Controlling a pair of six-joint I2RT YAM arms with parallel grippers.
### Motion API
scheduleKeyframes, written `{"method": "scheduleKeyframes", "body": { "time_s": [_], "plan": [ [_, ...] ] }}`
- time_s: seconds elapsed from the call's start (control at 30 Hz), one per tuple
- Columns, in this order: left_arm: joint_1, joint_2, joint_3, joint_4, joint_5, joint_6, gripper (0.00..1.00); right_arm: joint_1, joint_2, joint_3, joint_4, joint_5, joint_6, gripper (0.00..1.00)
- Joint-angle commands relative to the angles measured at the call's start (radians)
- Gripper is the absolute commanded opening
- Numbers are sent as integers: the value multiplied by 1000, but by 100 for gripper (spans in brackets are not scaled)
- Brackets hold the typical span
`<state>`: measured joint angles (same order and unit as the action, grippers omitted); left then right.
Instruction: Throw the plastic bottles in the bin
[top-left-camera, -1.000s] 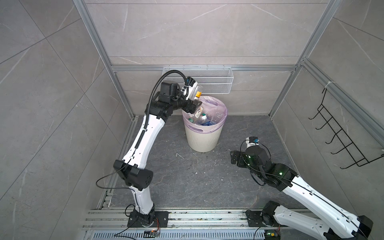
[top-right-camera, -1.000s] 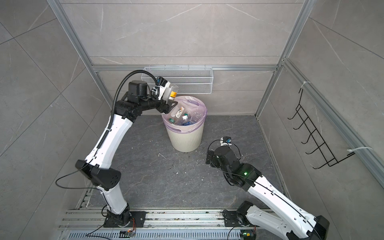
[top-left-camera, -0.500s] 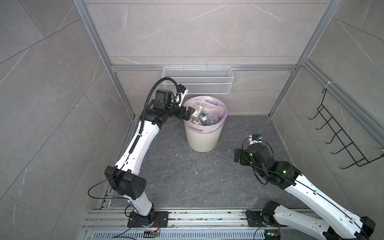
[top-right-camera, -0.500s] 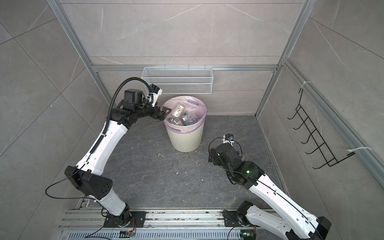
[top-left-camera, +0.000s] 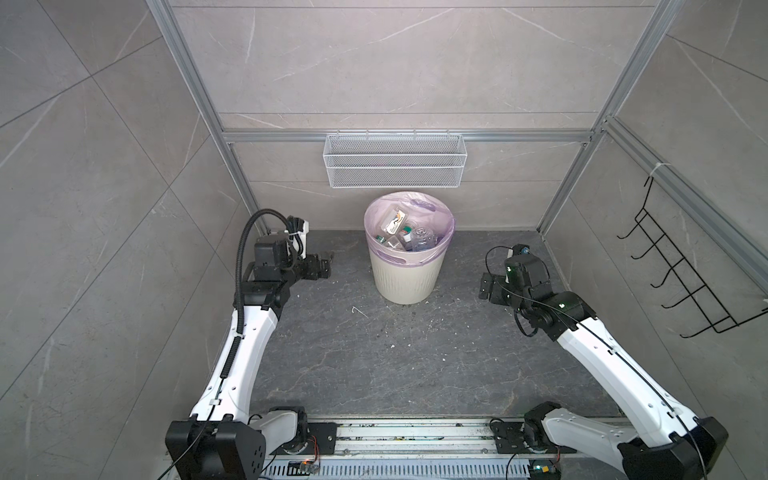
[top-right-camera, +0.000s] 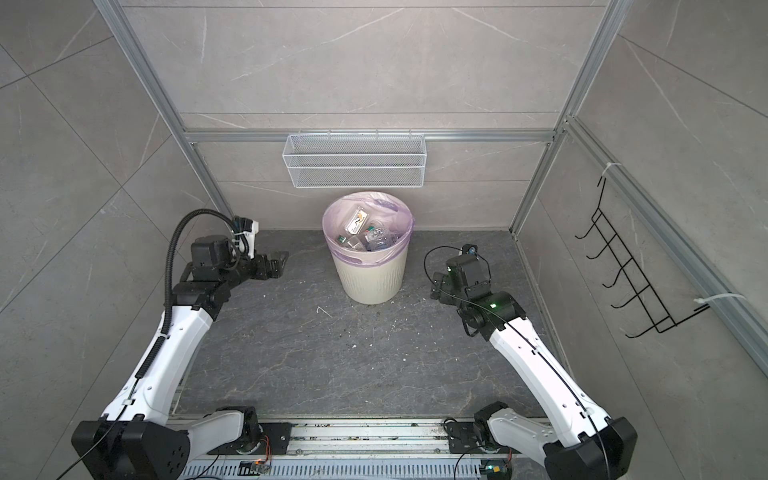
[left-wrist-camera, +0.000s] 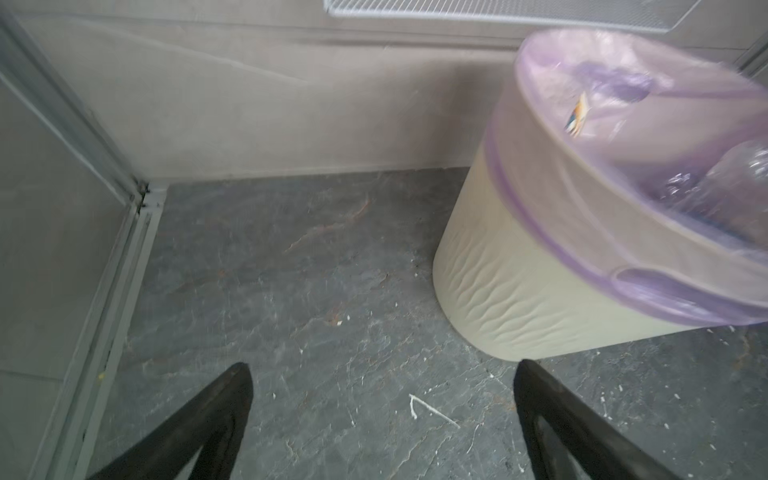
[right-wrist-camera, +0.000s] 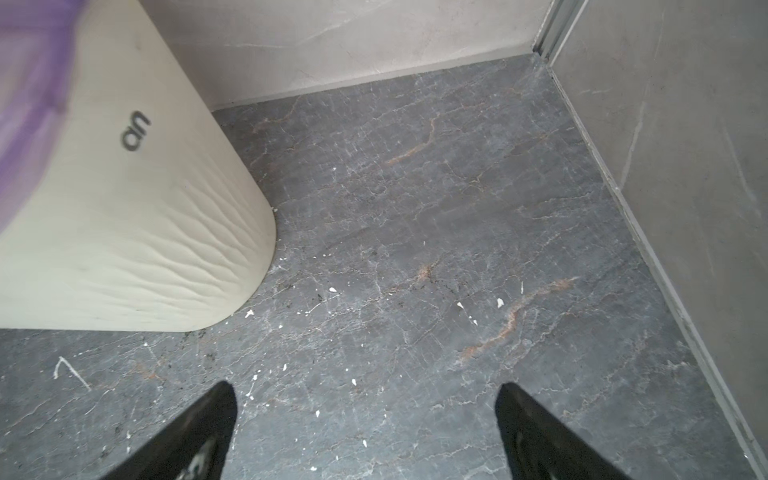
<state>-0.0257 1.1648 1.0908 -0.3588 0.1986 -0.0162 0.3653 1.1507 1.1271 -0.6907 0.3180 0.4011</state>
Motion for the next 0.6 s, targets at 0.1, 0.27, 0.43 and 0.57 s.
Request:
{"method": "scheduleKeyframes", "body": {
  "time_s": [0.1,0.27,0.43,0.57],
  "plan": [
    [139,-53,-236,204,71,-29,100,-141,14,-74,81,-94,-68,100],
    [213,-28,-386,358,98,-16,100,-203,0,-150,187,-94,-99,100],
    [243,19,-452,467,93,-25,100,-206,-25,-223,316,-29,-137,100],
    [251,40,-484,526,85,-25,100,-208,-14,-250,374,-3,-161,100]
  ]
}}
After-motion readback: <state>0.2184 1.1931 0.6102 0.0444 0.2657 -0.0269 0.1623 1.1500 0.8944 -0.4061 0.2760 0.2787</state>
